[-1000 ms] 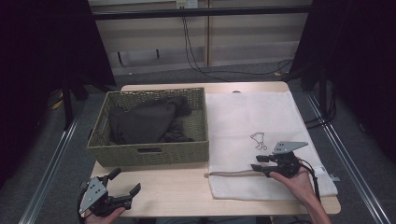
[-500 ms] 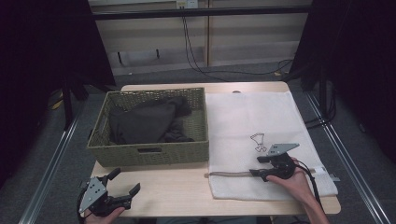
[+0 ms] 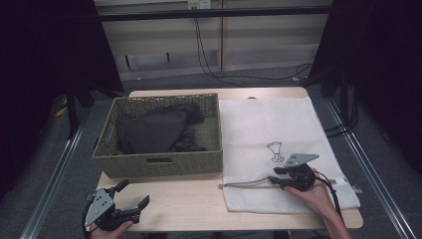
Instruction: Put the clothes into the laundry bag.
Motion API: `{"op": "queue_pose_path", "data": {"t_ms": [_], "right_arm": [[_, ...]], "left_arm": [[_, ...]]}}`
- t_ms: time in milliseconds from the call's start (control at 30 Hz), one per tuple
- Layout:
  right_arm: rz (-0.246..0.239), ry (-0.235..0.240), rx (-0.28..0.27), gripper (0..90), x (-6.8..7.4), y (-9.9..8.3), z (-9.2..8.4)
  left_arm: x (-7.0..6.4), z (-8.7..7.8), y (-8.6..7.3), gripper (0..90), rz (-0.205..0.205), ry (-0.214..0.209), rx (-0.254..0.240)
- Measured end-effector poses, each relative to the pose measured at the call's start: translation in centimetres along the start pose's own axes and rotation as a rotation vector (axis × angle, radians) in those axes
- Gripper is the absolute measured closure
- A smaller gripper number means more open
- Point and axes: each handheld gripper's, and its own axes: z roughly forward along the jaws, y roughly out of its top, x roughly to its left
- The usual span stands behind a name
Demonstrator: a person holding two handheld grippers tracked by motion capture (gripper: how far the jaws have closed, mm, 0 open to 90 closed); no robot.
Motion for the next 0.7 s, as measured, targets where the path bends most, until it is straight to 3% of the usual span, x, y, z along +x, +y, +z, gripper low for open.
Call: {"op": "queue_pose_path", "data": {"t_ms": [267,467,700], "right_arm": [[0.043,-0.026,-0.016,84.6,-0.7,-0.1,0.0],[0.076,-0.012,-0.031,87.7,-1.0,-0.1,0.0],[0.111,0.015,-0.103,88.2,-1.3,0.0,-0.8]], "left_arm": [[0.1,0.0,0.0,8.1,0.0,-0.005,0.005],[0.1,0.1,-0.1,8.1,-0.005,0.003,0.008],[0.1,0.0,-0.1,8.1,-0.013,0.003,0.006]]}}
